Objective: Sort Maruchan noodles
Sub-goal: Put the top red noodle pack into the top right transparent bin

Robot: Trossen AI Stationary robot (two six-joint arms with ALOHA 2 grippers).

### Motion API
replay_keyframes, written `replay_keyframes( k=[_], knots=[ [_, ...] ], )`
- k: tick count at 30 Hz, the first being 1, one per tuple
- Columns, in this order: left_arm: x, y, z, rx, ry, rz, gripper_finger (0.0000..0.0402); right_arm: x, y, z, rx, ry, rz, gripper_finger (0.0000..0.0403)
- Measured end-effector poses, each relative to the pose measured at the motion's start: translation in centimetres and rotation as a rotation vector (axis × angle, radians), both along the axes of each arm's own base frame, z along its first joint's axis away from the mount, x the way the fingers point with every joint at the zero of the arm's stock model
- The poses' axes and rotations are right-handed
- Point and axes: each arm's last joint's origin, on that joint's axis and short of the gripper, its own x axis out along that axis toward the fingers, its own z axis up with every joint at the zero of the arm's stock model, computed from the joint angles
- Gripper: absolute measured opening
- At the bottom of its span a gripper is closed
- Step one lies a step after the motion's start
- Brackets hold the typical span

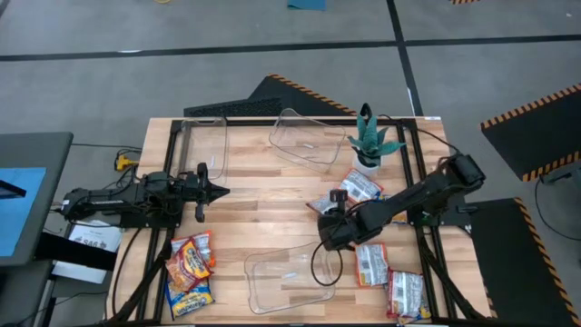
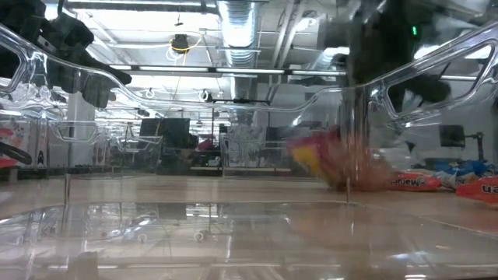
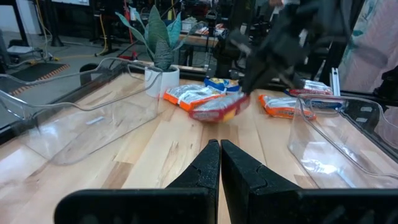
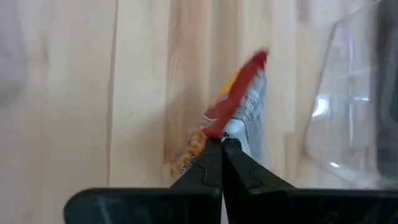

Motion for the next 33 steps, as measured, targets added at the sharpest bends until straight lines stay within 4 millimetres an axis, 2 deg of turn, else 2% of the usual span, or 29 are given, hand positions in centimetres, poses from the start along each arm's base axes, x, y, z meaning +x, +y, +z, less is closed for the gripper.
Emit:
replay_keyframes(
  k=[8,12,16,20,23,25,30,33],
  knots=[
    [0.0,0.0,0.0,0.000,0.000,0.000,0.0000,-1.2,-1.0,5.6,0.041,-0.201,0.004,0.0017],
    [0.0,0.0,0.0,0.000,0.000,0.000,0.0000,-0.5,-1.9,8.3,-0.014,-0.393,0.028,0.0017],
    [0.0,0.0,0.0,0.000,0.000,0.000,0.0000,1.1,-4.8,11.1,-0.095,-0.592,0.026,0.0017],
    [0.0,0.0,0.0,0.000,0.000,0.000,0.0000,2.1,-9.5,12.6,-0.196,-0.700,-0.070,0.0017],
    [0.0,0.0,0.0,0.000,0.000,0.000,0.0000,2.4,-13.5,12.6,-0.250,-0.716,-0.175,0.0017],
    [0.0,0.0,0.0,0.000,0.000,0.000,0.0000,2.6,-16.2,11.9,-0.255,-0.689,-0.226,0.0017],
    [0.0,0.0,0.0,0.000,0.000,0.000,0.0000,2.9,-22.1,9.0,-0.208,-0.617,-0.332,0.0017],
    [0.0,0.0,0.0,0.000,0.000,0.000,0.0000,3.1,-24.4,6.8,-0.186,-0.559,-0.383,0.0017]
  ],
)
